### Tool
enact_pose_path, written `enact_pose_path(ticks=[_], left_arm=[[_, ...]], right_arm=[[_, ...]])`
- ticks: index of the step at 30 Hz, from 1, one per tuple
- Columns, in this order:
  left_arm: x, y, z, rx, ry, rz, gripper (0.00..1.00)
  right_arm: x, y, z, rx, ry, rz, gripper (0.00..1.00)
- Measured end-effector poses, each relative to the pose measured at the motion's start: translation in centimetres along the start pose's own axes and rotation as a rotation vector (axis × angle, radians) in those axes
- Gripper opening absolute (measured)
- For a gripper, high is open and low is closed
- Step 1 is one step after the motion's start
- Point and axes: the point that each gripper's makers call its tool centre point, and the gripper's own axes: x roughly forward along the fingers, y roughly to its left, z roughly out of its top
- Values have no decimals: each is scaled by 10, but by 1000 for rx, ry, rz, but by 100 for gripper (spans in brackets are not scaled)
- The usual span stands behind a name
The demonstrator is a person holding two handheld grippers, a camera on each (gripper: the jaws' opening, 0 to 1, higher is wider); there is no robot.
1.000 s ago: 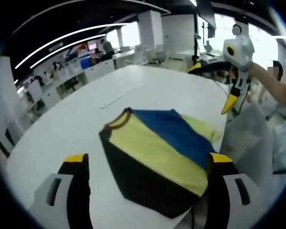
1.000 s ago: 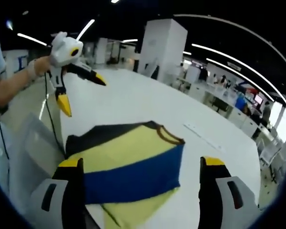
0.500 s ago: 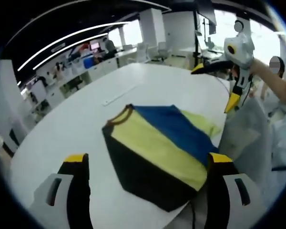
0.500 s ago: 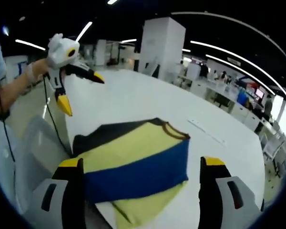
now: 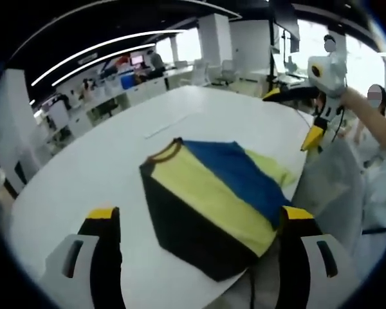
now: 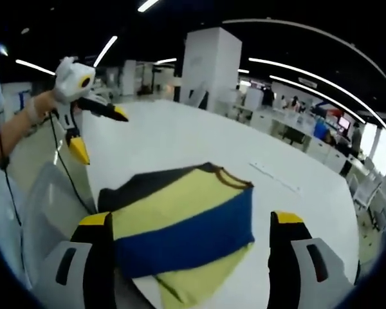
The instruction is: Fold the garment on the visible template until the final outline fits inside the template.
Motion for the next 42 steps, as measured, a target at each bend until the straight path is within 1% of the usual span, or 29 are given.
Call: enact_pose_path(ticks=[3, 8, 11, 15, 20, 23, 27, 33, 34, 35, 36, 38, 39, 42], left_arm=[[-2, 1, -3, 19, 15, 31, 100], [-3, -3, -5, -12, 7, 19, 99], [-5, -3, -8, -12, 12, 26, 99], [-9, -7, -4, -21, -10, 23, 99], [-9, -11, -5, -18, -5, 11, 99], [-10, -15, -4, -25, -18, 8, 99], [-12, -18, -5, -35, -31, 5, 99], [-14, -23, -8, -42, -30, -2, 99], [-14, -25, -9, -44, -31, -4, 99], [-14, -26, -9, -45, -30, -9, 99], [-14, -27, -10, -47, -31, -13, 98], [-14, -29, -10, -47, -31, -17, 97], [-13, -31, -10, -48, -30, -23, 97], [-12, -33, -12, -50, -27, -30, 97]], right_arm=[[0, -1, -3, -4, 10, -8, 100], [0, 2, -5, 20, 9, -8, 100], [-1, 3, -5, 20, 6, -13, 100], [-2, 5, -8, 33, 13, -23, 100], [-3, 10, -12, 52, 14, -22, 100], [-3, 14, -15, 54, 21, -29, 100], [-2, 21, -19, 65, 28, -14, 100], [1, 29, -29, 64, 65, -9, 100], [1, 34, -29, 76, 60, 9, 100], [2, 38, -29, 79, 59, 25, 99], [3, 43, -31, 81, 71, 43, 94], [4, 47, -33, 93, 85, 56, 84], [6, 55, -36, 117, 101, 90, 81], [10, 61, -41, 118, 122, 105, 76]])
